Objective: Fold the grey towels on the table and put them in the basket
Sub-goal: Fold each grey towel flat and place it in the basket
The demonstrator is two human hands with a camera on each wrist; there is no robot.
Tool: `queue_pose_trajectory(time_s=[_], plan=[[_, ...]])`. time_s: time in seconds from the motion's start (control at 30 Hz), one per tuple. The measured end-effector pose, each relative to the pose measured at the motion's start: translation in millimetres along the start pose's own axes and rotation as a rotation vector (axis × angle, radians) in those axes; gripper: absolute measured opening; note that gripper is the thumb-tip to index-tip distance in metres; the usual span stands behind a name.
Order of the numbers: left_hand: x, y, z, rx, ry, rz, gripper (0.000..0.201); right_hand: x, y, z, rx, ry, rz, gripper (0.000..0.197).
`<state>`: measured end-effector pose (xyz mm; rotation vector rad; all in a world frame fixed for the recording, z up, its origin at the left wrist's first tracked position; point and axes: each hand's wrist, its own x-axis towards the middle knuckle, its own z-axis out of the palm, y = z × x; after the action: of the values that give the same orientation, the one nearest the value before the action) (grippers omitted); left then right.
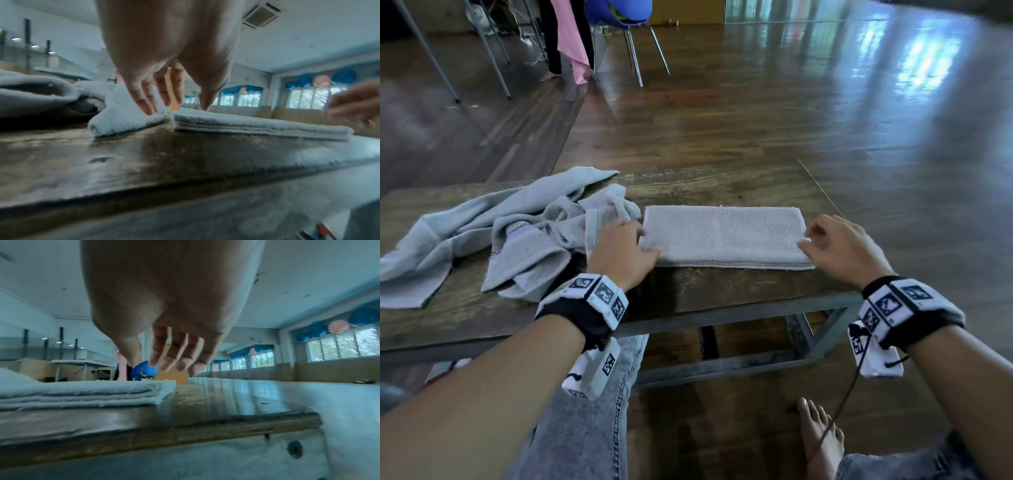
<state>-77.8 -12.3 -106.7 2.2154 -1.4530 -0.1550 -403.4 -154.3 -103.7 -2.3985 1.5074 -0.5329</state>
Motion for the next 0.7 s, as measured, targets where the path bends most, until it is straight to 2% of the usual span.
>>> queue_pose_trajectory(time_s=[0.07,0.1,0.17,0.23,0.33,0.43,0.53,0.6,0.7], plan=[[-4,4,9,0.047,-0.116,0.159,0.033,-5,-13,9,0.008,-0.074,-0.183,0.016],[-7,7,13,0.075,-0.167,0.184,0.034,-7,-18,13,-0.016,-0.143,-0.222,0.02],[-12,12,18,0.127,-0.166,0.158,0.034,-9,-26,19,-0.102,-0.218,-0.206,0.021],[-14,16,18,0.177,-0.108,0.101,0.037,-8,-32,21,-0.153,-0.205,-0.172,0.025],[-13,26,14,0.13,-0.13,0.071,0.049,-7,-44,22,-0.224,-0.196,-0.135,0.04],[-10,36,16,0.004,-0.139,0.177,0.038,-8,-60,29,-0.123,-0.117,-0.175,0.039],[0,50,31,-0.093,-0.121,0.325,0.026,-4,-73,45,-0.056,-0.161,-0.288,0.05],[4,56,48,-0.074,-0.172,0.375,0.039,-1,-77,61,-0.111,-0.193,-0.302,0.058],[2,51,72,0.058,-0.241,0.31,0.057,1,-71,83,-0.189,-0.304,-0.23,0.064]])
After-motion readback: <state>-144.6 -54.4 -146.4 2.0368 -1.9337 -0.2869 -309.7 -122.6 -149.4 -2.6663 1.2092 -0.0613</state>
